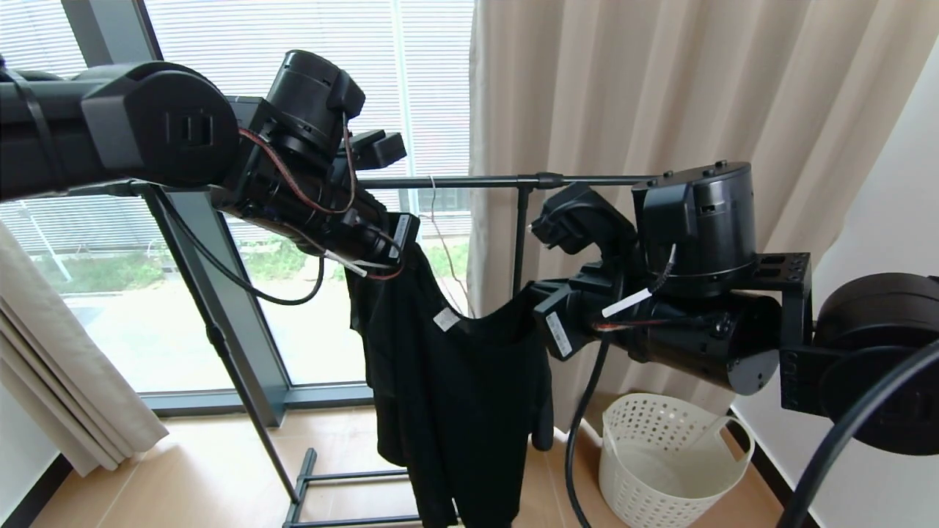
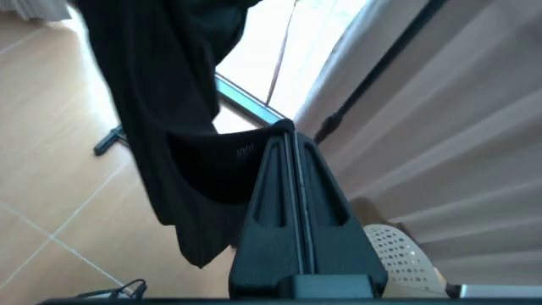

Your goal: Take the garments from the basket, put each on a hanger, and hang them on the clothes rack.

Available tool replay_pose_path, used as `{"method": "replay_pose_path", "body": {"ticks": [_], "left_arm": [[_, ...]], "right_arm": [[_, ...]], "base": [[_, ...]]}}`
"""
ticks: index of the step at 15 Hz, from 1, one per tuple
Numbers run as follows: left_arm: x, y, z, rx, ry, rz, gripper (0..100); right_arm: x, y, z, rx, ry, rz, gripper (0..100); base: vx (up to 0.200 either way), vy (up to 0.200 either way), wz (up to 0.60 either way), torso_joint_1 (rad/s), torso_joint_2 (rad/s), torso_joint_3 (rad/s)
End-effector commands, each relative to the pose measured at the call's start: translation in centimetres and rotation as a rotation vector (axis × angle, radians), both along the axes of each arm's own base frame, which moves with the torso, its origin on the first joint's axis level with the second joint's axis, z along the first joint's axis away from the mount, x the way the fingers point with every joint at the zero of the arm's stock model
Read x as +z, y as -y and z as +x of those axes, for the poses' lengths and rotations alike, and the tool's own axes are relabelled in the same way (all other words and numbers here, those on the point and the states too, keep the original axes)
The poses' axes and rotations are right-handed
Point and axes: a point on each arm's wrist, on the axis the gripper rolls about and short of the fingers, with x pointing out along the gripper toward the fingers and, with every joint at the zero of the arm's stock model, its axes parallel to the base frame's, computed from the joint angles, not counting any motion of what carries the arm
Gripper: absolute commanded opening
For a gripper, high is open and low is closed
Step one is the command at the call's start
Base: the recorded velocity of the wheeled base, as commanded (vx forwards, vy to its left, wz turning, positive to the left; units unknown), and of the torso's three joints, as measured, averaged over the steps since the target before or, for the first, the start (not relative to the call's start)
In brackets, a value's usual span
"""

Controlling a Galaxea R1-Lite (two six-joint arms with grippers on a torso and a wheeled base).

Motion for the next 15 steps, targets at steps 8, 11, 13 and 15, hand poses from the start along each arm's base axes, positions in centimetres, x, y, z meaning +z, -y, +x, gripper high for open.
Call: {"method": "replay_pose_path", "body": {"ticks": [8, 11, 13, 15], "left_arm": [[-3.6, 2.6, -5.4, -0.106, -0.199, 0.069, 0], [-4.9, 5.1, -6.1, -0.093, -0.279, 0.043, 0], [-5.2, 6.9, -6.6, -0.108, -0.322, -0.024, 0], [-5.1, 8.1, -7.0, -0.099, -0.368, -0.101, 0]], "right_arm": [[-2.9, -2.2, 7.9, -0.188, 0.113, 0.108, 0], [-2.8, -3.7, 8.3, -0.191, 0.101, 0.204, 0], [-2.7, -4.4, 8.4, -0.195, 0.086, 0.268, 0], [-2.8, -5.2, 7.9, -0.174, 0.076, 0.275, 0]], "base": [[0.0, 0.0, 0.0, 0.0, 0.0, 0.0], [0.0, 0.0, 0.0, 0.0, 0.0, 0.0], [0.0, 0.0, 0.0, 0.0, 0.0, 0.0], [0.0, 0.0, 0.0, 0.0, 0.0, 0.0]]}}
